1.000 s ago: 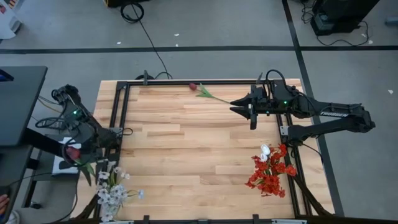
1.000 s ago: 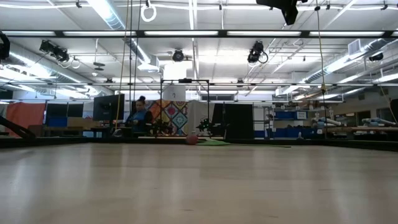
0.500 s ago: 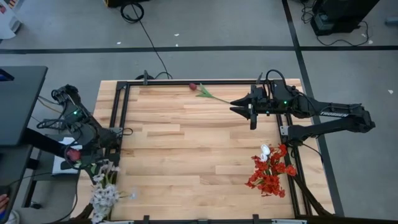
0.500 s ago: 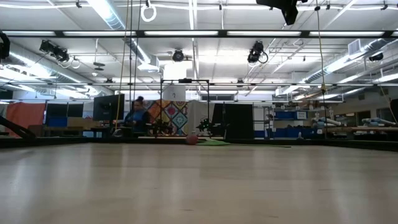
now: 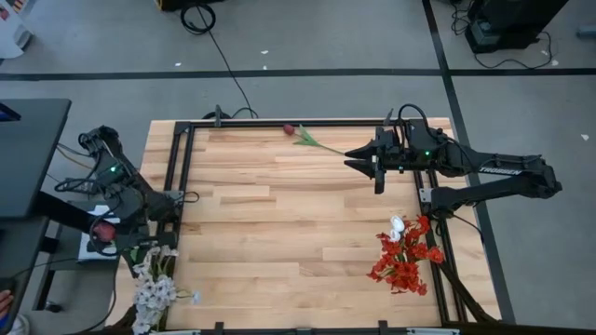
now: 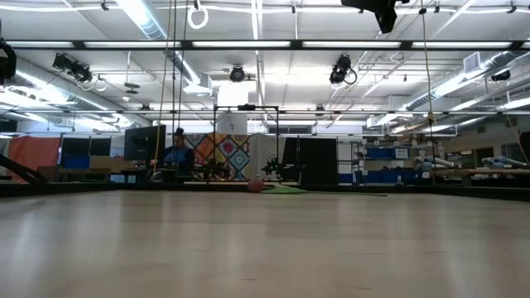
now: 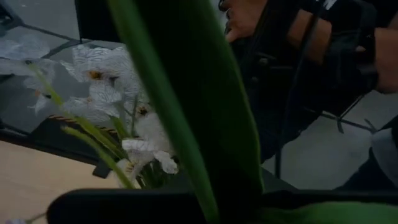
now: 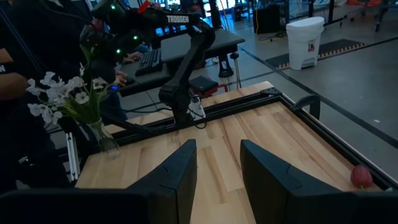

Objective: Sort flowers into vase by color
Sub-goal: Put the bottom red flower into the transparent vase

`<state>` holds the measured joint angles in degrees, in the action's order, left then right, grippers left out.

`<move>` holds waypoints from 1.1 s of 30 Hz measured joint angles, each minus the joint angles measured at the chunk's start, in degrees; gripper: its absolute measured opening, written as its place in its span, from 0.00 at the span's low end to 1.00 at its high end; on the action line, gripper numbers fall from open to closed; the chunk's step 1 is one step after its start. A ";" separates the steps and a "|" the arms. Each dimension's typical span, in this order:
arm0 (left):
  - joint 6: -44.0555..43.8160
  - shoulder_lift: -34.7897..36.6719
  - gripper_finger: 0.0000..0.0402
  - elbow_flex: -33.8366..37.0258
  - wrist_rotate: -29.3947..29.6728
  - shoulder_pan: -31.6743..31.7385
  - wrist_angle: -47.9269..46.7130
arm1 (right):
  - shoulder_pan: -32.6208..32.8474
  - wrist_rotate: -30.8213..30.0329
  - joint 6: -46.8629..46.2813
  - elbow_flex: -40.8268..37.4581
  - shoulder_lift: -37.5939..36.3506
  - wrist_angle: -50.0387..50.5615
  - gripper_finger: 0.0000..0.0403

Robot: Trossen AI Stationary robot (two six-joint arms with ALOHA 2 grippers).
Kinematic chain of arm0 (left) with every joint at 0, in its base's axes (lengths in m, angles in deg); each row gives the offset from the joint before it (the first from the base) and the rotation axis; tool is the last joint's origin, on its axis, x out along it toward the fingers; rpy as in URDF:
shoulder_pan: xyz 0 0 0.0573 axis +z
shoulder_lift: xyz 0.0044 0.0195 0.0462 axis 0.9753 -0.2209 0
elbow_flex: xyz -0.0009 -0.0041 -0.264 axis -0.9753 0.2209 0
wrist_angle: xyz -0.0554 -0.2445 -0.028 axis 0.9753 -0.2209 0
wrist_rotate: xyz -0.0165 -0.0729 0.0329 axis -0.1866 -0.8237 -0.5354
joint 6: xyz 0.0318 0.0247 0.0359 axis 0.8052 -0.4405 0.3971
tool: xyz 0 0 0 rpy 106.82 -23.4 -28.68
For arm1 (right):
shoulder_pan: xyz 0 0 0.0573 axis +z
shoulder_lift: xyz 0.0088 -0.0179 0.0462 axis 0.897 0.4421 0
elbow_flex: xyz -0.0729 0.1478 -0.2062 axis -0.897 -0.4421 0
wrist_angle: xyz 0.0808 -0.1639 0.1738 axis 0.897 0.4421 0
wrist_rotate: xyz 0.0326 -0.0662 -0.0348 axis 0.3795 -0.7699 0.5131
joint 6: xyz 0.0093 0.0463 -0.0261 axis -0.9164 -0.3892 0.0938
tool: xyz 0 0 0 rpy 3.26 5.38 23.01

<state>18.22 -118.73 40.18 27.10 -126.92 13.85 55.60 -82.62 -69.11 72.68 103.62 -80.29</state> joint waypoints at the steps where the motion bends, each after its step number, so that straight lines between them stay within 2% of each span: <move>1: 0.00 -0.07 0.04 0.51 0.26 -0.10 0.67 | 0.00 0.00 -0.01 0.00 0.00 -0.02 0.33; 18: 1.18 -5.69 0.04 1.86 3.70 -5.38 2.38 | 0.00 0.01 -0.02 0.00 0.00 -0.01 0.33; 21: 1.25 -6.07 0.07 1.86 3.41 -6.41 2.33 | 0.00 0.02 -0.02 0.00 0.00 0.00 0.33; 24: 1.27 -5.45 0.16 1.86 1.57 -7.37 2.99 | 0.00 0.00 0.00 0.00 0.00 0.00 0.33; 26: 1.24 -5.16 0.25 1.86 0.59 -7.97 4.88 | 0.00 0.01 -0.02 0.00 0.00 -0.02 0.33; 33: -1.30 -5.61 0.66 1.86 -0.38 -9.08 8.99 | 0.00 0.02 -0.01 0.00 0.00 -0.01 0.33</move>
<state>16.92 -124.34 42.04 26.72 -136.00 22.83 55.60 -82.60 -69.12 72.68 103.62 -80.30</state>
